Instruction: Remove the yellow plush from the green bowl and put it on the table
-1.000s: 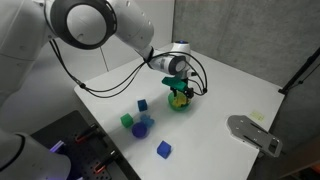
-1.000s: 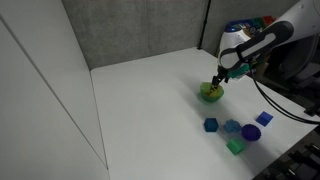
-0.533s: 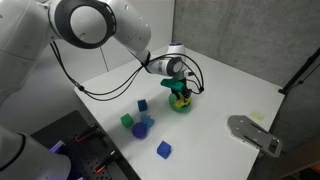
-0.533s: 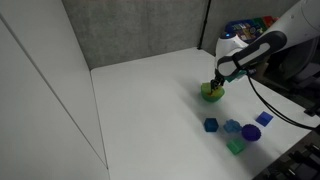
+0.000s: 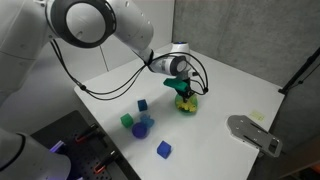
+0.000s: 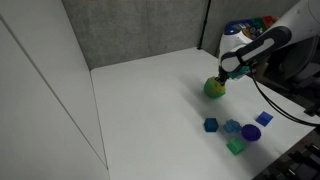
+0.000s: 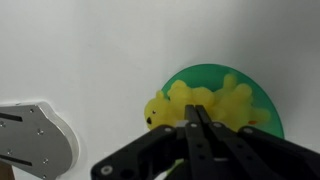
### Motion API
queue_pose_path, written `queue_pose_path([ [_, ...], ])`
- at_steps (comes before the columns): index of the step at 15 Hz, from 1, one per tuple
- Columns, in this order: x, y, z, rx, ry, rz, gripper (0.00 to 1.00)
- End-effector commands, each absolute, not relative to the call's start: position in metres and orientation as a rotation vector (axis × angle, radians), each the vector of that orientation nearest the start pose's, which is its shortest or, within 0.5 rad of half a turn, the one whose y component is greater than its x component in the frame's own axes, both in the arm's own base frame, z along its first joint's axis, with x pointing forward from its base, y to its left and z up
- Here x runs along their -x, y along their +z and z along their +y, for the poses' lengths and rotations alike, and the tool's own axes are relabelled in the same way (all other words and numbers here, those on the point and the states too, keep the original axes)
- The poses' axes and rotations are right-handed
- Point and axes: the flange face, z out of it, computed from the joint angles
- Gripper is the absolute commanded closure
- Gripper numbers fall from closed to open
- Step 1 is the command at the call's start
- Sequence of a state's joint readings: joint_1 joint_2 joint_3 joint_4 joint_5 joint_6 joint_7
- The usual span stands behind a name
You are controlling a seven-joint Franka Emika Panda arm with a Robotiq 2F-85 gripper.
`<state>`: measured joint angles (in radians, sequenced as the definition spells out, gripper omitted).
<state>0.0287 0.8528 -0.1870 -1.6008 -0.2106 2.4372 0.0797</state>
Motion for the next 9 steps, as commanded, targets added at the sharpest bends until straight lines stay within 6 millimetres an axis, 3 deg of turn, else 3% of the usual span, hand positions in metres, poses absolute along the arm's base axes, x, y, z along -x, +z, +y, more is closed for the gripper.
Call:
queue_pose_path([
  [1, -0.675, 0.15, -0.097, 3.39, 0.07, 0.054, 0.98],
  [7, -0.672, 0.162, -0.097, 3.377, 0.082, 0.058, 0.98],
  [8, -0.672, 0.164, -0.096, 3.374, 0.088, 0.056, 0.72],
  [9, -0.672, 0.165, -0.095, 3.371, 0.091, 0.054, 0.72],
])
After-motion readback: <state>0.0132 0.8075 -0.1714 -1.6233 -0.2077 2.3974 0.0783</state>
